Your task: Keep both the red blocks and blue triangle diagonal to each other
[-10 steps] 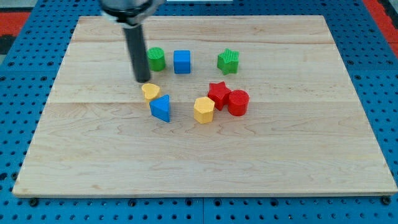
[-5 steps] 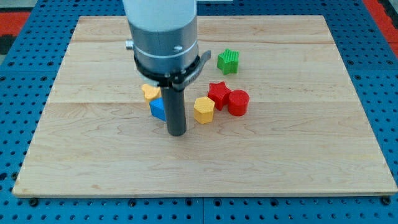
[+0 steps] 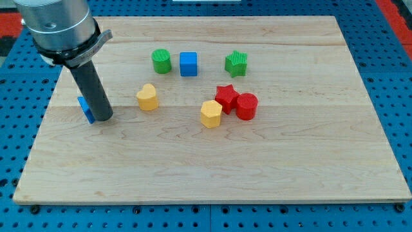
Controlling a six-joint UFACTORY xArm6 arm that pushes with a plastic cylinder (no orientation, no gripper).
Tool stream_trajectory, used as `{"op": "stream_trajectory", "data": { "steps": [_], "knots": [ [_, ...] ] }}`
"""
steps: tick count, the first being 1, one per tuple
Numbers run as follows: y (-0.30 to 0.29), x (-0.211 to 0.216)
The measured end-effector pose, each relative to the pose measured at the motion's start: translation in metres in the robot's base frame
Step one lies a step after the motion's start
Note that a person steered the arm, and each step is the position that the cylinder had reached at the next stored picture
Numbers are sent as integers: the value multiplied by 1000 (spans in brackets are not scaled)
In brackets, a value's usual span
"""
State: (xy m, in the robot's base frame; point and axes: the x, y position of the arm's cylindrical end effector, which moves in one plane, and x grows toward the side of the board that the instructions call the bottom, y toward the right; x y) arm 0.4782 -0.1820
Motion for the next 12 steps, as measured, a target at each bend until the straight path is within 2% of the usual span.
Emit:
{"op": "stream_trajectory", "data": {
  "steps": [1, 2, 4, 5, 6, 7, 8, 9, 10, 12],
  "knots": [
    [-25, 13],
    [-37, -19],
    [-17, -84],
    [-55, -79],
    [-46, -106],
    [-4, -110],
    [6, -115],
    [-2, -85],
    [22, -80],
    [32, -95]
  ]
}}
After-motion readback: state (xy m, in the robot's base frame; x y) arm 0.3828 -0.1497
